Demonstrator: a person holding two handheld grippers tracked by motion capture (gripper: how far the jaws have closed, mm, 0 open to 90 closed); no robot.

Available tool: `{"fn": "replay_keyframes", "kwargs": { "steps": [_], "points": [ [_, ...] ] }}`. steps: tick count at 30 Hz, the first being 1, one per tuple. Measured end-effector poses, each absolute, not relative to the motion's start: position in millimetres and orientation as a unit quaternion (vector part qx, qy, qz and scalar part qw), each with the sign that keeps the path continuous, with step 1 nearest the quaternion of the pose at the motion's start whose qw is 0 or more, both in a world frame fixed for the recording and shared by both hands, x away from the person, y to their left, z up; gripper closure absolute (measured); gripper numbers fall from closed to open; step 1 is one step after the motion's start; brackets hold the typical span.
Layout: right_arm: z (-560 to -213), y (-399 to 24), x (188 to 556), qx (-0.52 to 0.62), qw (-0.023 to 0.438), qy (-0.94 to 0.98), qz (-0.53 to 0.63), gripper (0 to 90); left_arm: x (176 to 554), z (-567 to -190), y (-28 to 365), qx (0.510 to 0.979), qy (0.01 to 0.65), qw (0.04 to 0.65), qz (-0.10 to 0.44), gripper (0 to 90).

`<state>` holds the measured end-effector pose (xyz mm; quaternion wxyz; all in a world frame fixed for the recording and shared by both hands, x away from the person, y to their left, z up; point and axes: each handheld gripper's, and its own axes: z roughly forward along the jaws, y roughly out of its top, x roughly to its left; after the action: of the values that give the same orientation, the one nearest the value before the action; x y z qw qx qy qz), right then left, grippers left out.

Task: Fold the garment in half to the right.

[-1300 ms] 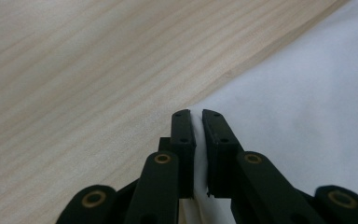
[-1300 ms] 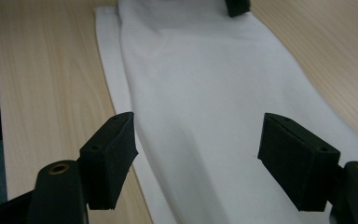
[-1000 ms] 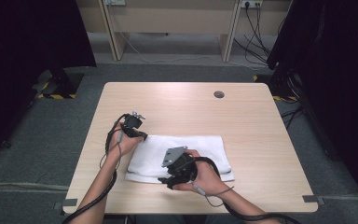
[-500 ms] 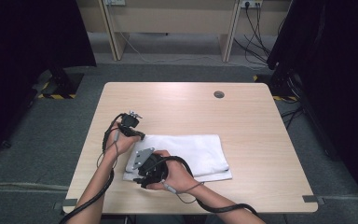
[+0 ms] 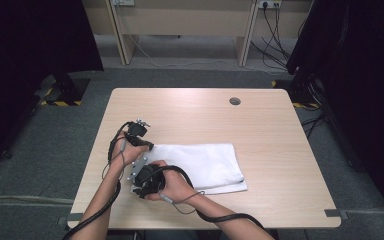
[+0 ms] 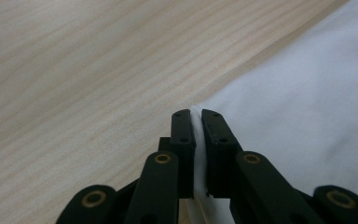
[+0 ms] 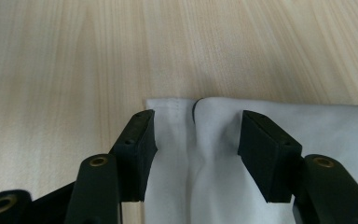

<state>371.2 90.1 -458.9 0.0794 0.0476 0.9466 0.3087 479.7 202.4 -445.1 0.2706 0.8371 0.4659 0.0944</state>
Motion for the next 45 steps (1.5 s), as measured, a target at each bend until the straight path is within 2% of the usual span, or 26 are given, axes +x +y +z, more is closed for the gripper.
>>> {"fn": "replay_keyframes", "kwargs": {
  "steps": [13, 18, 22, 24, 25, 45],
  "points": [
    [-463, 93, 377, 0.06, 0.063, 0.947, 0.31, 54.2, 480, -446, 203, 0.838, 0.467, 0.266, 0.094, 83.3],
    [-464, 93, 378, 0.061, 0.059, 0.946, 0.314, 63.5, 480, -447, 205, 0.839, 0.468, 0.263, 0.092, 83.3],
    [-464, 93, 377, 0.059, 0.07, 0.944, 0.316, 75.5, 479, -448, 207, 0.839, 0.47, 0.26, 0.09, 83.4],
    [-464, 94, 376, 0.059, 0.08, 0.944, 0.315, 75.5, 479, -448, 207, 0.839, 0.47, 0.26, 0.09, 83.5],
    [-464, 94, 376, 0.059, 0.08, 0.944, 0.315, 80.8, 479, -448, 207, 0.838, 0.471, 0.259, 0.091, 83.5],
    [-456, 107, 370, 0.081, 0.084, 0.932, 0.343, 84.6, 476, -439, 221, 0.839, 0.476, 0.246, 0.099, 83.8]
  ]
}}
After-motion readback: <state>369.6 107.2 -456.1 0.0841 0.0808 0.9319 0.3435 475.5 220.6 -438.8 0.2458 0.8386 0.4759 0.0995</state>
